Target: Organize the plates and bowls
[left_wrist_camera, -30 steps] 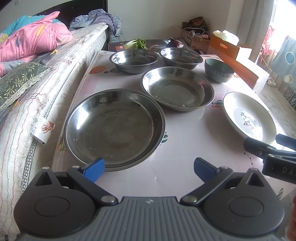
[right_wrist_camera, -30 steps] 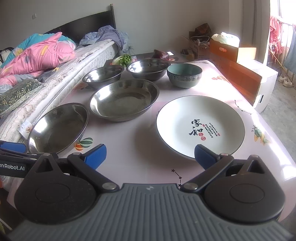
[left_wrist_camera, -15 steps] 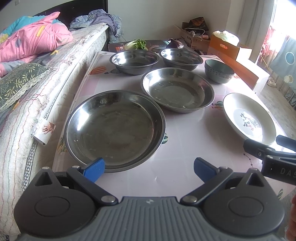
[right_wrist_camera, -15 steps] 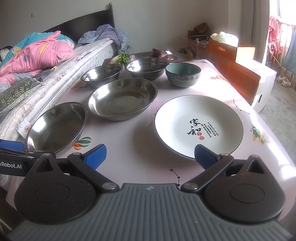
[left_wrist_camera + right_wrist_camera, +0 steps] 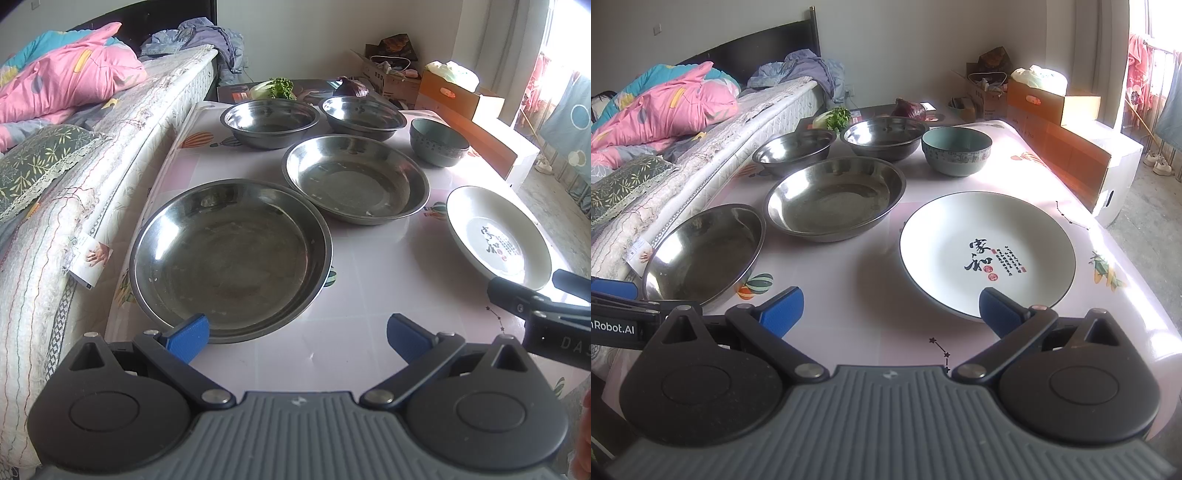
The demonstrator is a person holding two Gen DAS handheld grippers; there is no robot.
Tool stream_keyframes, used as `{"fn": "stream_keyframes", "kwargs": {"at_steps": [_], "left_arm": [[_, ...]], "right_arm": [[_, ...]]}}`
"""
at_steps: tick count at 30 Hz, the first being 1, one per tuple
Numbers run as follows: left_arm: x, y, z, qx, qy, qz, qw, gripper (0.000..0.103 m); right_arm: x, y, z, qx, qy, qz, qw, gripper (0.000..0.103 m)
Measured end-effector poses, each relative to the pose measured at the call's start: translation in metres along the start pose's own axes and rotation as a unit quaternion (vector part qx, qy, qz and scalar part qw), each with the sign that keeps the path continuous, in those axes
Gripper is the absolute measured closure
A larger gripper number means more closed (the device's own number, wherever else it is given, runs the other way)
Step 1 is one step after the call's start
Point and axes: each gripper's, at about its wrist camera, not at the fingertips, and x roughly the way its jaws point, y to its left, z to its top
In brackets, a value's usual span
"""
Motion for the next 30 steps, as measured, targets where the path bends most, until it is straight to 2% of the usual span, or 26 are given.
{"fn": "stream_keyframes", "kwargs": {"at_steps": [15,30], "left_arm": [[0.003,0.006,0.003,-0.007,-0.003,0.011,0.9999,0.000],[0.005,0.025,0.036,-0.018,-0.034,0.043,0.9983,0.000]], "right_arm": [[0.001,0.004,0.006,-0.009,-0.002,-0.001,1.000,0.001],[0.024,0.016,0.033,-0.046,-0.018,0.020,0.999,0.001]]}}
